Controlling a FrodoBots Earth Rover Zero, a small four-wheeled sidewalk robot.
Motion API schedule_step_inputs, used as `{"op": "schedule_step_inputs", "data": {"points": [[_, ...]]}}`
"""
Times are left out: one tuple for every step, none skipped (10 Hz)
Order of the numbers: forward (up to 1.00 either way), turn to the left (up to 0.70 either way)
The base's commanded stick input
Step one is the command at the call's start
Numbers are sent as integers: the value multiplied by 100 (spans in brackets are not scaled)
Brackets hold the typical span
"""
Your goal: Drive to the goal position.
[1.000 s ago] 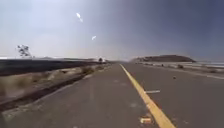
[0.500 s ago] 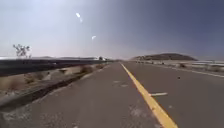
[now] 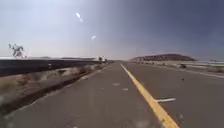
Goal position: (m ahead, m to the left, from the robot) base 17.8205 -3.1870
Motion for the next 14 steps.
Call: {"op": "schedule_step_inputs", "data": {"points": [[50, 0], [50, 0], [50, 0], [50, 0], [50, 0], [50, 0], [50, 0], [50, -34], [50, -42], [50, -47], [50, -24], [50, 0], [50, 0], [50, 0]]}}
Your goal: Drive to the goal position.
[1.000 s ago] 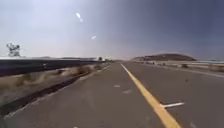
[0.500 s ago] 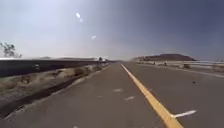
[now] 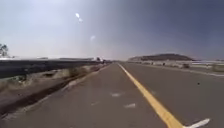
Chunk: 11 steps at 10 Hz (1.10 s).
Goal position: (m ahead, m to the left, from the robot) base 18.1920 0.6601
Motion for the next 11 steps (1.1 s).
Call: {"op": "schedule_step_inputs", "data": {"points": [[50, 0], [50, 0], [50, 0], [50, 0], [50, 0], [50, 0], [50, 0], [50, 0], [50, 0], [50, 0], [50, 0]]}}
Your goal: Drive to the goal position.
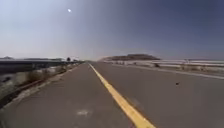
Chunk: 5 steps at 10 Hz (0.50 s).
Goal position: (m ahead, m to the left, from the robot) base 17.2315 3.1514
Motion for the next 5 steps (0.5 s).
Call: {"op": "schedule_step_inputs", "data": {"points": [[50, 0], [50, 0], [50, 0], [50, 0], [50, 0]]}}
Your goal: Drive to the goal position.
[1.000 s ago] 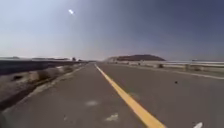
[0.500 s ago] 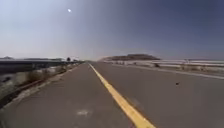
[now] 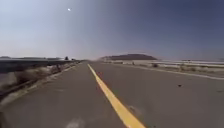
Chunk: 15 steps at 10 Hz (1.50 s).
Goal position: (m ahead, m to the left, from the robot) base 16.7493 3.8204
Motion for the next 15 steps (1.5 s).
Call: {"op": "schedule_step_inputs", "data": {"points": [[50, 0], [50, 0], [50, 47], [50, 39], [50, 0], [50, 0], [50, 0], [50, 0], [50, 0], [50, 0], [50, 0], [50, 0], [50, 0], [50, 0], [50, 0]]}}
